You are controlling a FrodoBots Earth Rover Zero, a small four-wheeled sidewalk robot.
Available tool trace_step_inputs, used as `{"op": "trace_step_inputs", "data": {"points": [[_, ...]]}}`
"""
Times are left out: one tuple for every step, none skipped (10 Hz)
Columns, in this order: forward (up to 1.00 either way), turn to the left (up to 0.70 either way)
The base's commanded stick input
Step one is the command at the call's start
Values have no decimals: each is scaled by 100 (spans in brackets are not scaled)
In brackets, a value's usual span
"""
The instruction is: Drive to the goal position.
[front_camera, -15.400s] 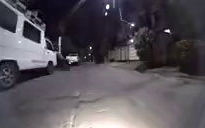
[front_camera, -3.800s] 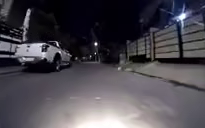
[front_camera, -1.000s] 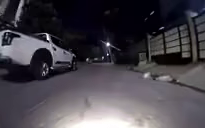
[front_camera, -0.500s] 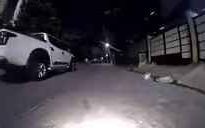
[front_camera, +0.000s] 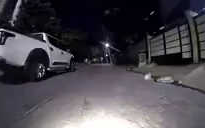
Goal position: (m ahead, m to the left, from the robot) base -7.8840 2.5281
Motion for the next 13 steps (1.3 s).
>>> {"op": "trace_step_inputs", "data": {"points": [[12, -24], [12, -24], [12, -24], [12, -24], [12, -24], [12, -24], [12, -24], [12, -24], [12, -24], [12, -24], [12, -24], [12, -24], [12, -24]]}}
